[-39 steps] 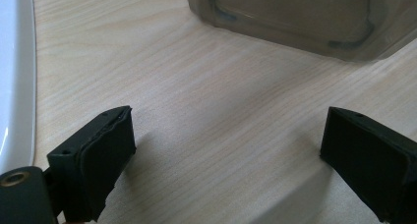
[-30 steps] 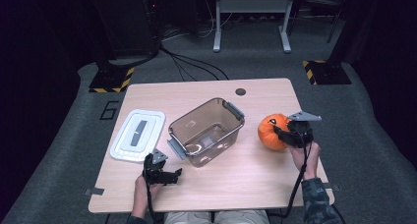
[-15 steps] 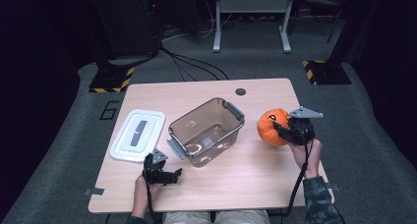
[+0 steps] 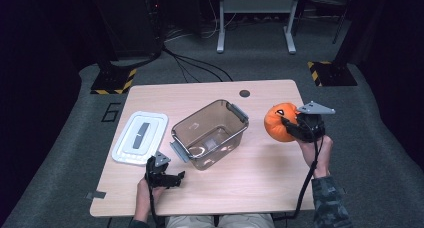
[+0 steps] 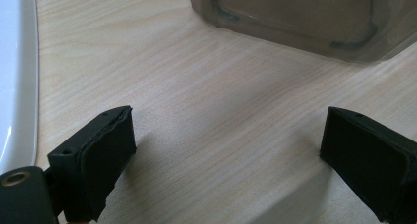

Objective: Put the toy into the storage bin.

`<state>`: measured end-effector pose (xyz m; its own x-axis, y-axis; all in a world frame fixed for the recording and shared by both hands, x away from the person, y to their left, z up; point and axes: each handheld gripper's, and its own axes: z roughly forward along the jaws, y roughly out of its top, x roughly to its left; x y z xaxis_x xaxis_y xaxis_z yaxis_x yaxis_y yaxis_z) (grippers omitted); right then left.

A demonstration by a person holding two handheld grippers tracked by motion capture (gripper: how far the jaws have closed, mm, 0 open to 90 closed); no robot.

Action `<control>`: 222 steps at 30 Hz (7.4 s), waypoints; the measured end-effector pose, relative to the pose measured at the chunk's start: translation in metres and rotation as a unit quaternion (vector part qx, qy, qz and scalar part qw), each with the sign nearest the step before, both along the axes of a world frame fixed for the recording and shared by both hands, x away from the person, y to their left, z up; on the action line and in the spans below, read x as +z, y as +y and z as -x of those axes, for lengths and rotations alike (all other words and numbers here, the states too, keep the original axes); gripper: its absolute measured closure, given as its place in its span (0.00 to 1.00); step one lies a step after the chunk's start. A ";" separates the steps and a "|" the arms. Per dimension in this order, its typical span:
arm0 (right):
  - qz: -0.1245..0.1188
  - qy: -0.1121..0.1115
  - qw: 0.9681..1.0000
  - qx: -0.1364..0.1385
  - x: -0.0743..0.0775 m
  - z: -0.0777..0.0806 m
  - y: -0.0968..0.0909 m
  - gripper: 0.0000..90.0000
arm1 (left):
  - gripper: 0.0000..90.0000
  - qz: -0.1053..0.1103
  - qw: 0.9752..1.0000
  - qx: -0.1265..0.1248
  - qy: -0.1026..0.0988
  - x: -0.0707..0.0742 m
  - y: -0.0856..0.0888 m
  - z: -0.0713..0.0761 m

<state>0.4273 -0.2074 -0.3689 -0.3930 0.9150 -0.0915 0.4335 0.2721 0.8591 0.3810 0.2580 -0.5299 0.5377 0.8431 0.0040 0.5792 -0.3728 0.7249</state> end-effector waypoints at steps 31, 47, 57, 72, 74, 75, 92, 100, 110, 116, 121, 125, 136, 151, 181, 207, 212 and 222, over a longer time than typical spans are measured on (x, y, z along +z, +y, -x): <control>0.006 -0.036 0.999 0.025 0.042 -0.003 0.023 0.67 | 0.07 0.001 1.000 0.002 0.000 0.000 0.000 0.000; 0.012 -0.046 0.998 0.046 0.055 -0.006 0.040 0.67 | 0.07 0.001 1.000 0.001 0.000 0.000 0.000 0.000; 0.014 -0.049 0.997 0.062 0.060 -0.009 0.052 0.67 | 0.07 0.001 1.000 0.002 0.000 0.000 0.000 0.000; 0.011 -0.051 0.995 0.081 0.065 -0.011 0.070 0.67 | 0.07 0.001 1.000 0.002 0.000 0.000 0.000 0.000; 0.012 -0.051 0.995 0.084 0.066 -0.012 0.072 0.67 | 0.07 0.000 1.000 0.001 0.000 0.000 0.000 0.000; 0.012 -0.051 0.995 0.086 0.067 -0.012 0.074 0.67 | 0.07 0.001 1.000 0.002 0.000 0.000 0.000 0.000; 0.016 -0.051 0.992 0.112 0.067 -0.017 0.097 0.67 | 0.07 0.002 1.000 0.004 -0.003 -0.001 0.000 0.000; 0.013 -0.049 0.991 0.120 0.066 -0.020 0.106 0.67 | 0.07 0.000 1.000 0.002 -0.001 0.000 0.000 0.000; 0.013 -0.043 0.990 0.133 0.064 -0.023 0.121 0.66 | 0.07 -0.001 1.000 0.002 -0.001 0.000 0.000 0.000; 0.012 -0.040 0.989 0.139 0.063 -0.024 0.128 0.66 | 0.07 -0.001 1.000 0.002 -0.002 0.000 0.000 0.000; 0.014 -0.037 0.989 0.145 0.061 -0.026 0.135 0.66 | 0.07 -0.001 1.000 0.002 -0.002 0.000 0.000 0.000; 0.015 -0.033 0.988 0.150 0.059 -0.027 0.140 0.66 | 0.07 -0.001 1.000 0.002 -0.001 0.000 0.000 0.000; 0.023 -0.015 0.986 0.166 0.047 -0.032 0.158 0.65 | 0.07 0.000 1.000 0.002 -0.002 0.000 0.000 0.000; 0.026 0.013 0.983 0.179 0.028 -0.040 0.170 0.64 | 0.07 0.000 1.000 0.002 -0.001 0.000 0.000 0.000; 0.008 0.077 0.981 0.179 0.005 -0.058 0.177 0.61 | 0.07 0.000 1.000 0.001 0.001 0.000 0.000 0.000; 0.037 0.145 0.972 0.182 -0.019 -0.075 0.189 0.41 | 0.07 0.001 1.000 0.002 -0.001 0.000 0.000 0.000; 0.042 0.157 0.970 0.182 -0.022 -0.078 0.192 0.38 | 0.07 0.001 1.000 0.002 0.000 0.000 0.000 0.000; 0.059 0.191 0.963 0.182 -0.032 -0.084 0.199 0.34 | 0.07 0.001 1.000 0.004 -0.002 0.000 0.000 0.000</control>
<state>0.5112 -0.0083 -0.4004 -0.7114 0.7022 0.0295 0.5694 0.5513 0.6098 0.3808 0.2581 -0.5302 0.5316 0.8470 0.0044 0.5790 -0.3673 0.7279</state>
